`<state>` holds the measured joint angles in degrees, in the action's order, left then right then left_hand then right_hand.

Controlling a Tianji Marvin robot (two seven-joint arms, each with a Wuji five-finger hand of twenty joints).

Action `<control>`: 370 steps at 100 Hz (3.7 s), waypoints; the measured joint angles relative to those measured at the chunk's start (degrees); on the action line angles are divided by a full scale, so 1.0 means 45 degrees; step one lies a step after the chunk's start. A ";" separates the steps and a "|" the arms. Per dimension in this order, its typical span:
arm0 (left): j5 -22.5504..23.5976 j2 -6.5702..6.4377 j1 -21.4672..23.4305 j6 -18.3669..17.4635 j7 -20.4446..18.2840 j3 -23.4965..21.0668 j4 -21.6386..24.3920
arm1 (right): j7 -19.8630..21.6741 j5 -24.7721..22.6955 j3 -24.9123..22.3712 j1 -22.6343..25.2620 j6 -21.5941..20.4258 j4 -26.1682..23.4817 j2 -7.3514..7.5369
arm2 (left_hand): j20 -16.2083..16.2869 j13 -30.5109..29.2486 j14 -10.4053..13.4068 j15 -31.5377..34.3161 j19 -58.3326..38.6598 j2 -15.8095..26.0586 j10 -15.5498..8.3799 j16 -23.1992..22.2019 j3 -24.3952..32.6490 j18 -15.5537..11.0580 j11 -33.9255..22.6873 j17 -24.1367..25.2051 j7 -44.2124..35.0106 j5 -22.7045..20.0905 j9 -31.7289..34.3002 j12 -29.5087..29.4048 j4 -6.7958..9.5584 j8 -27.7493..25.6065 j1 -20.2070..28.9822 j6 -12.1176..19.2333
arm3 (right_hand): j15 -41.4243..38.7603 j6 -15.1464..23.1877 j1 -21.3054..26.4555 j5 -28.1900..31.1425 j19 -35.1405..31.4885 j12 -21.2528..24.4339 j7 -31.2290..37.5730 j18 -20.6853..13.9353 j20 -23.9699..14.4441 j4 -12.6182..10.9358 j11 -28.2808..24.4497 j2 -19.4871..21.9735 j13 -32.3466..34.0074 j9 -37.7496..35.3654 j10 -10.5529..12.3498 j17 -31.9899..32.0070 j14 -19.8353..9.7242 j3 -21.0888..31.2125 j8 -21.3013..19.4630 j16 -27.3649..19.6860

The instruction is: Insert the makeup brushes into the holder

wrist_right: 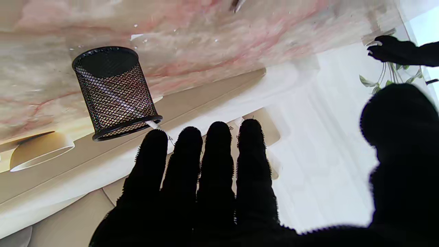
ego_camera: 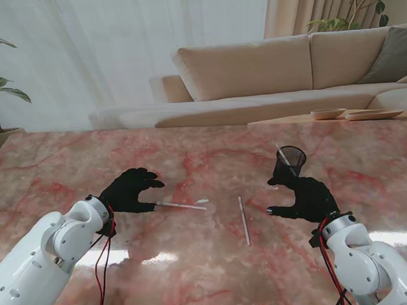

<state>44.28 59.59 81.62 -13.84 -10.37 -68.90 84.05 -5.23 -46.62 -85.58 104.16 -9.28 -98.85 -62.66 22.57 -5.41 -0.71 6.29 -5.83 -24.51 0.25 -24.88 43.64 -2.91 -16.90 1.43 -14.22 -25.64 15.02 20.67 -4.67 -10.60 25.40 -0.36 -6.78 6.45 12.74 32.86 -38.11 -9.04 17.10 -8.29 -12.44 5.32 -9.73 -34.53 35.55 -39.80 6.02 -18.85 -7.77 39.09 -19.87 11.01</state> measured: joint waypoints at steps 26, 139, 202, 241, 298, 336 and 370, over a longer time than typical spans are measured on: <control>0.0989 0.0006 -0.0896 -0.0112 0.1126 0.1196 -0.1434 | -0.0015 0.0132 0.0089 0.0220 -0.0128 -0.0098 0.0010 | 0.0816 0.0000 0.0000 0.0141 -0.0134 -0.1303 -0.0022 -0.0572 0.2072 0.0147 -0.0156 0.0107 -0.1597 -0.0779 0.0006 0.0274 -0.0159 -0.0928 0.0688 0.1391 | 0.0000 -0.0001 -0.0164 0.0000 0.0034 0.0001 0.0000 -0.0036 0.0001 0.0000 0.0001 0.0000 0.0000 0.0001 0.0001 0.0001 -0.0006 0.0173 0.0001 -0.0092; 0.0614 0.0443 -0.3175 0.2620 0.2710 0.4612 -0.4140 | 0.0257 0.0672 0.0198 -0.0010 -0.0366 0.0114 0.0028 | 0.0586 0.0001 0.0000 0.0325 -0.0136 -0.3019 -0.0316 -0.1041 0.2568 0.0145 -0.0550 0.0110 -0.7537 -0.0787 0.0011 0.0823 -0.1627 -0.4671 0.2329 0.3960 | -0.0011 -0.0004 -0.0153 0.0140 0.0151 0.0002 0.0022 -0.0088 0.0001 0.0000 -0.0050 0.0154 0.0004 -0.0293 0.0004 -0.0009 -0.0010 0.0179 -0.0051 -0.0093; 0.0090 0.0860 -0.3941 0.3016 0.4149 0.5651 -0.5302 | 0.0417 0.0719 0.0049 0.0012 -0.0339 0.0095 0.0027 | 0.0944 0.0001 0.0000 0.1566 -0.0135 -0.2399 -0.0440 -0.1195 0.1677 -0.0016 -0.1333 0.0110 -0.9665 -0.3192 0.1237 0.1017 -0.1921 -0.2410 0.3559 0.4755 | -0.0023 -0.0006 -0.0145 0.0146 0.0151 0.0000 0.0022 -0.0089 0.0001 0.0000 -0.0050 0.0380 0.0013 -0.0399 0.0005 -0.0129 -0.0011 -0.0017 -0.0052 -0.0093; 0.0187 0.0731 -0.4459 0.2814 0.4083 0.6370 -0.5588 | 0.0480 0.0869 -0.0059 0.0070 -0.0339 0.0072 0.0028 | -0.0213 0.0001 0.0000 0.1689 -0.0133 -0.1726 -0.0449 -0.1423 0.1977 -0.0201 -0.1607 0.0030 -0.8382 -0.2664 0.1357 0.1729 -0.2593 -0.7311 0.2993 0.4836 | -0.0029 -0.0006 -0.0142 0.0159 0.0151 -0.0016 0.0022 -0.0089 0.0001 0.0000 -0.0062 0.0690 0.0022 -0.0643 0.0005 -0.0145 -0.0011 -0.0183 -0.0054 -0.0093; 0.1047 0.0683 -0.3372 0.2505 0.4068 0.5011 -0.4863 | 0.0466 0.0871 0.0099 -0.0091 -0.0339 0.0152 0.0031 | -0.0802 0.0001 0.0000 0.1597 0.0010 -0.0131 -0.0183 -0.2056 0.0606 -0.0326 -0.2377 -0.0045 -0.7899 -0.1753 0.1348 0.2964 -0.2856 -0.8821 0.3320 0.3123 | -0.0034 -0.0005 -0.0142 0.0288 0.0151 -0.0024 0.0044 -0.0089 0.0001 0.0000 -0.0062 0.0781 0.0028 -0.0665 0.0007 -0.0162 -0.0012 -0.0235 -0.0146 -0.0094; 0.1523 0.0513 -0.2801 0.2219 0.3911 0.4299 -0.3992 | 0.0520 0.0907 0.0228 -0.0281 -0.0350 0.0166 0.0032 | -0.0802 0.0001 0.0000 0.1714 0.0010 -0.0131 -0.0168 -0.2062 0.0600 -0.0327 -0.2377 -0.0046 -0.8055 -0.2071 0.1354 0.3114 -0.2857 -0.9091 0.3286 0.3026 | -0.0036 -0.0005 -0.0142 0.0288 0.0151 -0.0025 0.0044 -0.0089 0.0001 0.0000 -0.0062 0.0914 0.0028 -0.0668 0.0007 -0.0162 -0.0015 -0.0235 -0.0145 -0.0094; 0.1748 0.0416 -0.2645 0.1738 0.3804 0.4000 -0.3712 | 0.0786 0.0869 0.0544 -0.0496 -0.0355 0.0208 0.0113 | -0.0788 0.0001 0.0000 0.1885 0.0010 -0.0131 -0.0148 -0.2062 0.0600 -0.0327 -0.2445 -0.0046 -0.8055 -0.2079 0.1854 0.3244 -0.2857 -0.9475 0.3286 0.3026 | -0.0059 -0.0005 -0.0142 0.0288 0.0151 -0.0027 0.0044 -0.0089 0.0001 0.0000 -0.0062 0.0917 0.0044 -0.0676 0.0007 -0.0278 -0.0016 -0.0241 -0.0145 -0.0094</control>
<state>52.14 61.47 69.72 -6.02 6.75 -50.90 67.34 -1.69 -42.71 -83.13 101.92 -10.88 -97.91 -62.15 19.02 -5.40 -0.71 14.78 -5.79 -25.10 -0.42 -34.16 46.35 -4.39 -27.91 1.22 -50.47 -35.00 23.37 35.26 -17.52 -53.24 40.18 13.26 -7.04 6.42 12.11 34.15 -37.43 -9.16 17.30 -8.69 -12.44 5.32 -10.00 -30.40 35.74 -42.84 6.05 -20.10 -7.84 38.00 -20.53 10.59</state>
